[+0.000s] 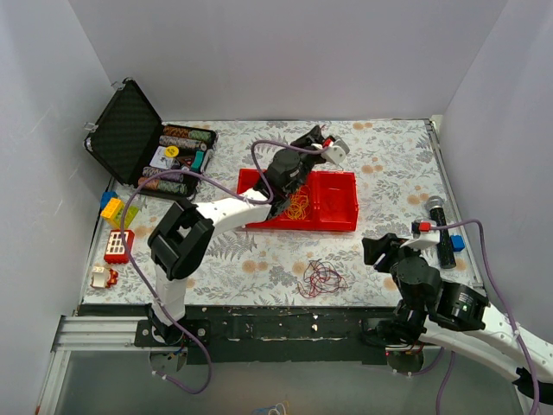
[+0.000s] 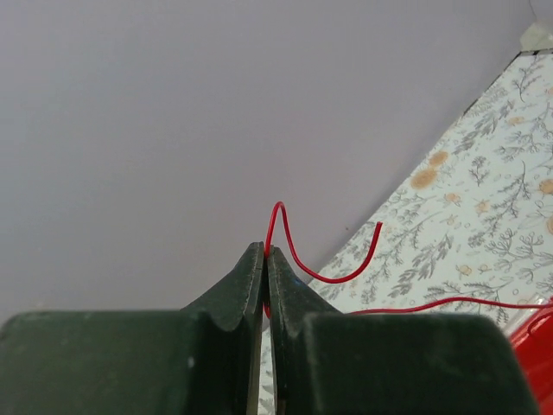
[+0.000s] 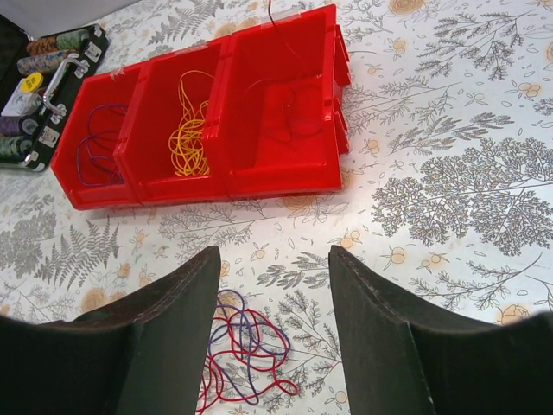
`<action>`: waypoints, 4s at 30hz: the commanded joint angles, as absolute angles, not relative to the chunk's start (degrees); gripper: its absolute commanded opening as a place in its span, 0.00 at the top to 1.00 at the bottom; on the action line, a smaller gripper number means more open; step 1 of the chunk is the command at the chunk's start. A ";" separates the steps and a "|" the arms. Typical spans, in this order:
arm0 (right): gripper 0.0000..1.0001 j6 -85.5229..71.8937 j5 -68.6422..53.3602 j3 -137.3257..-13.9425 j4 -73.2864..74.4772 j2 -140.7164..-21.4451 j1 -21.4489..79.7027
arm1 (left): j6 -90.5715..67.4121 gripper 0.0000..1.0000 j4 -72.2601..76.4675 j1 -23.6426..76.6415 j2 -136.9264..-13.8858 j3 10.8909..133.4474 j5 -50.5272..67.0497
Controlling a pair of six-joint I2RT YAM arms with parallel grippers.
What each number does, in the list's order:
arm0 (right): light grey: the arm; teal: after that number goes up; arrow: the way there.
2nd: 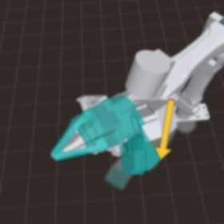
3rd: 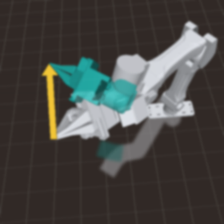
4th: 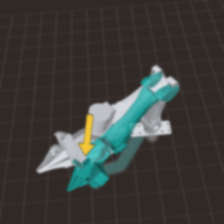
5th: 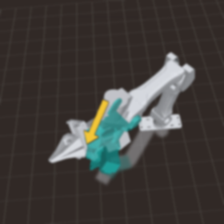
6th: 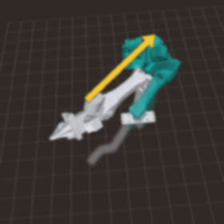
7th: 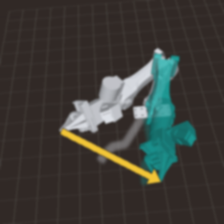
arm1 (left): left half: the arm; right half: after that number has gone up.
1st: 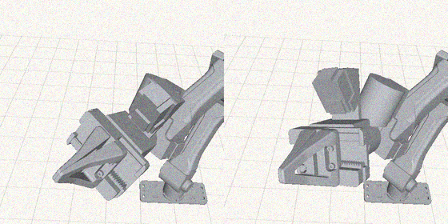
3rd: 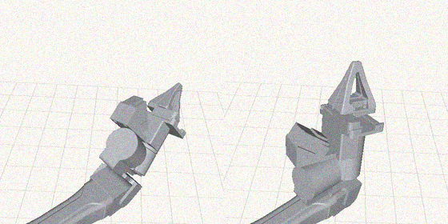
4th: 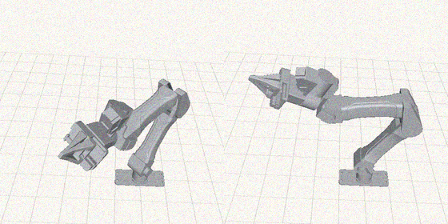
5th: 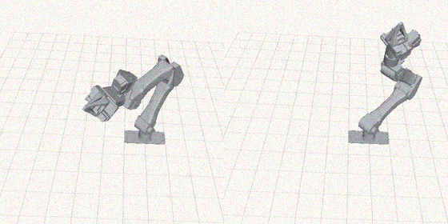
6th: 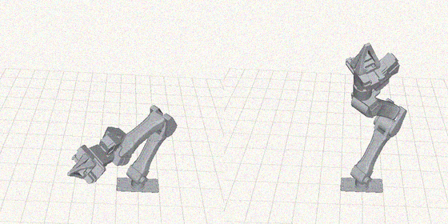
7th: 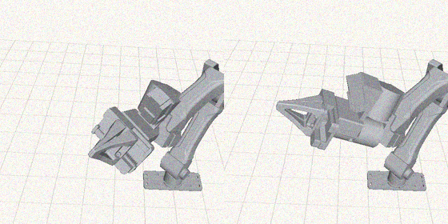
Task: Untangle the cables
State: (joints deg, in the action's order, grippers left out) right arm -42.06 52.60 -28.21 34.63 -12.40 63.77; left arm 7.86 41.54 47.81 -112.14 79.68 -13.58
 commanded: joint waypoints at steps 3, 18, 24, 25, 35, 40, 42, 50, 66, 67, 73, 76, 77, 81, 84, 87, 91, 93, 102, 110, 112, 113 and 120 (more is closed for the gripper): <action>0.39 -42.63 54.49 -29.71 33.57 -14.50 63.90 | 14.84 1.00 34.91 50.97 -110.03 80.94 -9.84; 0.41 -44.91 57.04 -31.03 38.93 -12.83 63.90 | 12.22 0.84 12.23 53.88 -115.67 90.17 -8.71; 0.41 -45.35 57.66 -31.20 39.20 -12.66 63.90 | 6.42 0.78 1.78 53.88 -115.66 94.12 1.82; 0.41 -45.44 57.74 -31.29 39.46 -12.74 63.90 | 5.46 0.80 0.37 53.88 -116.01 94.57 2.98; 0.41 -45.88 57.83 -30.85 40.25 -11.78 63.90 | -6.05 0.79 -5.53 53.18 -118.04 102.29 6.76; 0.39 -45.27 57.04 -31.02 38.94 -12.74 63.90 | -14.50 0.41 -14.23 49.66 -113.93 108.03 15.35; 0.38 -44.30 56.34 -30.76 37.62 -13.09 63.90 | -10.92 0.33 -14.85 49.13 -107.70 100.59 20.19; 0.37 -44.21 53.44 -29.18 33.58 -14.94 63.90 | -3.78 0.27 -20.03 49.92 -85.97 67.62 34.27; 0.39 -43.59 50.01 -27.69 30.32 -13.71 63.98 | -9.67 0.31 -8.79 51.59 -96.49 61.52 37.53; 0.39 -43.59 49.84 -27.51 29.89 -13.62 63.90 | -9.49 0.32 -8.88 51.77 -97.29 62.05 37.44; 0.38 -42.98 49.39 -27.07 28.04 -13.27 63.90 | -5.63 0.37 -9.84 52.64 -101.51 63.63 37.27; 0.38 -42.10 49.22 -27.25 27.51 -13.01 63.90 | -4.92 0.42 -9.67 52.82 -103.62 64.77 36.21; 0.38 -41.93 49.13 -27.42 27.25 -12.92 63.90 | -4.57 0.45 -9.58 52.82 -104.06 65.12 36.04; 0.38 -41.40 49.13 -27.51 26.81 -12.74 63.90 | -3.52 0.74 -9.49 52.91 -104.41 66.09 35.16; 0.37 -41.13 48.96 -27.25 26.46 -12.74 63.90 | -4.22 0.84 -9.49 52.91 -103.54 65.83 34.37; 0.37 -40.78 48.78 -26.98 25.93 -12.92 63.90 | -4.83 0.86 -9.49 53.00 -101.52 64.78 34.19; 0.37 -40.61 48.60 -26.63 25.75 -13.27 63.90 | -7.03 0.98 -8.70 53.44 -98.10 63.20 33.75; 0.37 -40.52 48.25 -26.54 25.66 -13.62 63.90 | -9.30 1.00 -8.09 53.70 -96.42 63.10 33.22; 0.13 -29.19 39.74 -24.17 14.61 -13.18 63.90 | -20.47 1.00 -10.10 53.88 -84.65 67.50 33.22; 0.11 -20.14 30.51 -24.60 2.56 -16.07 63.90 | -22.24 1.00 -13.89 54.05 -77.70 72.68 35.94; 0.10 -18.47 28.66 -26.27 0.53 -19.06 63.90 | -22.85 1.00 -14.15 54.14 -77.26 74.26 36.47; 0.10 -17.85 27.96 -27.41 0.61 -20.64 63.90 | -22.76 1.00 -14.41 54.14 -77.08 75.22 37.00; 0.09 -17.14 25.31 -30.68 -3.60 -30.05 63.98 | -22.06 1.00 -13.80 54.23 -76.20 84.27 35.52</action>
State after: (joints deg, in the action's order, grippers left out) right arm -19.11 27.83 -27.62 2.68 -27.14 63.77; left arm -22.31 -13.96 53.95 -78.72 77.91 35.90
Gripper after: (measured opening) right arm 0.907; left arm 0.010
